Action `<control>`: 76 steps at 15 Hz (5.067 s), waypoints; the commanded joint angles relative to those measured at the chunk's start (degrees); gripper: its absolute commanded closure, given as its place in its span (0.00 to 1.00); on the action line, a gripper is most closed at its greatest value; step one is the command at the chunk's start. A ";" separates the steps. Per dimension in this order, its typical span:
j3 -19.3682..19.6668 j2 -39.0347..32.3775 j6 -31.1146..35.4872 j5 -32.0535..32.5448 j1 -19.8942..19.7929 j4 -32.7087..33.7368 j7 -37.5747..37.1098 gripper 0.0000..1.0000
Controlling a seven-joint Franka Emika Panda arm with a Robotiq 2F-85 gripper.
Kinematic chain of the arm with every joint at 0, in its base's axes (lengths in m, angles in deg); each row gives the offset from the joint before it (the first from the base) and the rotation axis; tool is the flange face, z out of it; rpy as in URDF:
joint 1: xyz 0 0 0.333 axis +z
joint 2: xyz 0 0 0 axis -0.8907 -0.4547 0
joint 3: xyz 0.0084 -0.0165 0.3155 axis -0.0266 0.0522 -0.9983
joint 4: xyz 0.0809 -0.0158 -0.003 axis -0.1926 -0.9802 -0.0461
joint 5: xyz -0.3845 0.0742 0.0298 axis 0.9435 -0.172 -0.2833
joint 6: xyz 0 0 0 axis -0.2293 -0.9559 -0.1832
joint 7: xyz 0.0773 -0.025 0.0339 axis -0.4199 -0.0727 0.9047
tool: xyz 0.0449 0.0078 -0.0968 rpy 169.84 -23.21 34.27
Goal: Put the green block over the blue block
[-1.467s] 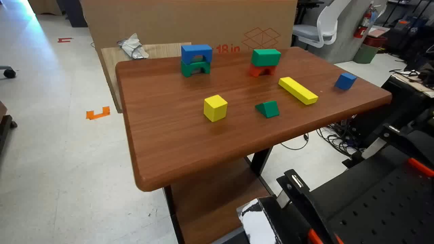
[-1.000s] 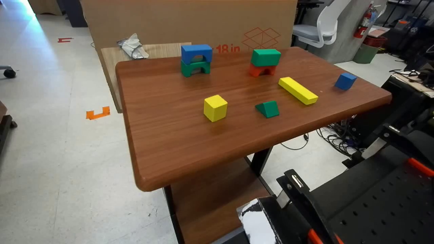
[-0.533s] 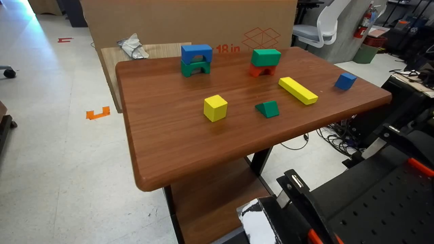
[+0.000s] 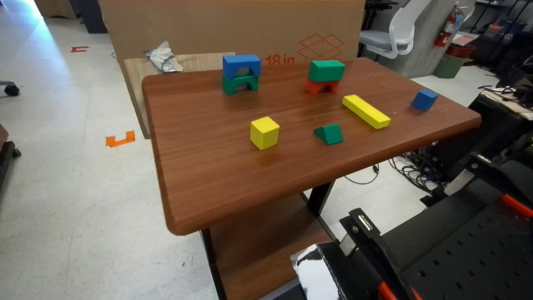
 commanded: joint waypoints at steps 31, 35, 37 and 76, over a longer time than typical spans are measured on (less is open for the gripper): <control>17.84 -54.50 10.43 -8.23 -0.19 31.87 20.76 0.00; 18.03 -56.61 10.57 -7.85 0.04 33.68 20.68 0.00; 18.22 -57.52 10.71 -7.37 0.29 34.30 20.47 0.00; 16.26 -56.95 5.29 -6.02 8.31 42.28 13.52 0.59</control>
